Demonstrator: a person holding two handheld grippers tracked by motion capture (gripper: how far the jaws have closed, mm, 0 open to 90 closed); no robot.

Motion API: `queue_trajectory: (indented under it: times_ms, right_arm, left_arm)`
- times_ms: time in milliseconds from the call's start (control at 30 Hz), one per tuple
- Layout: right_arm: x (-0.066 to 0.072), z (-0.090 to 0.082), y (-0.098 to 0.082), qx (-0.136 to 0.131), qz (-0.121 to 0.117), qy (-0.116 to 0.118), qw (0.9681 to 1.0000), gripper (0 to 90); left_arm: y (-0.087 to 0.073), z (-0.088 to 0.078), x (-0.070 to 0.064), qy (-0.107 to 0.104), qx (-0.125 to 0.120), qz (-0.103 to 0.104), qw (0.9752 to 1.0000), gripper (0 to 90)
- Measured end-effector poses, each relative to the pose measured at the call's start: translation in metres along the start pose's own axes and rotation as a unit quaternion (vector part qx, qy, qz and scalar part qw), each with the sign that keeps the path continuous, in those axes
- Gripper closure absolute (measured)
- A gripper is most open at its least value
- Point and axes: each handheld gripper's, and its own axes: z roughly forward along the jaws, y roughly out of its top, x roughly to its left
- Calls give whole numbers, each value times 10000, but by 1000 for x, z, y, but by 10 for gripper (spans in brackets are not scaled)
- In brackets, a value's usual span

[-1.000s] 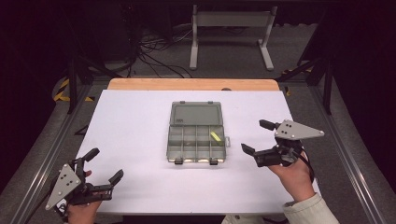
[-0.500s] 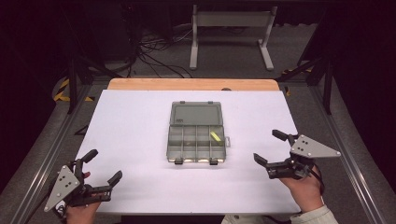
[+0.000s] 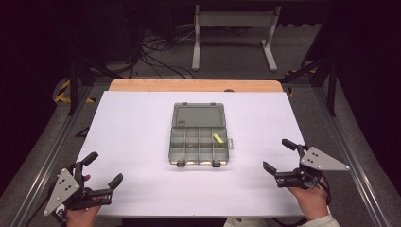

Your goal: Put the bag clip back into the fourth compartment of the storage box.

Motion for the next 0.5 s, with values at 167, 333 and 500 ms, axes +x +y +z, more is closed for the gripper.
queue_trajectory:
  times_ms: [167,333,500]
  right_arm:
    - [2,0,-13,7,70,-1,10000,26]
    - [4,-1,-24,-31,120,-55,9999,26]
    - [6,-2,-40,-83,190,-135,9997,20]
  left_arm:
    - [-1,0,1,15,-14,1,10000,1]
    - [-1,1,1,13,-4,2,10000,1]
    - [-3,1,2,24,4,30,10000,1]
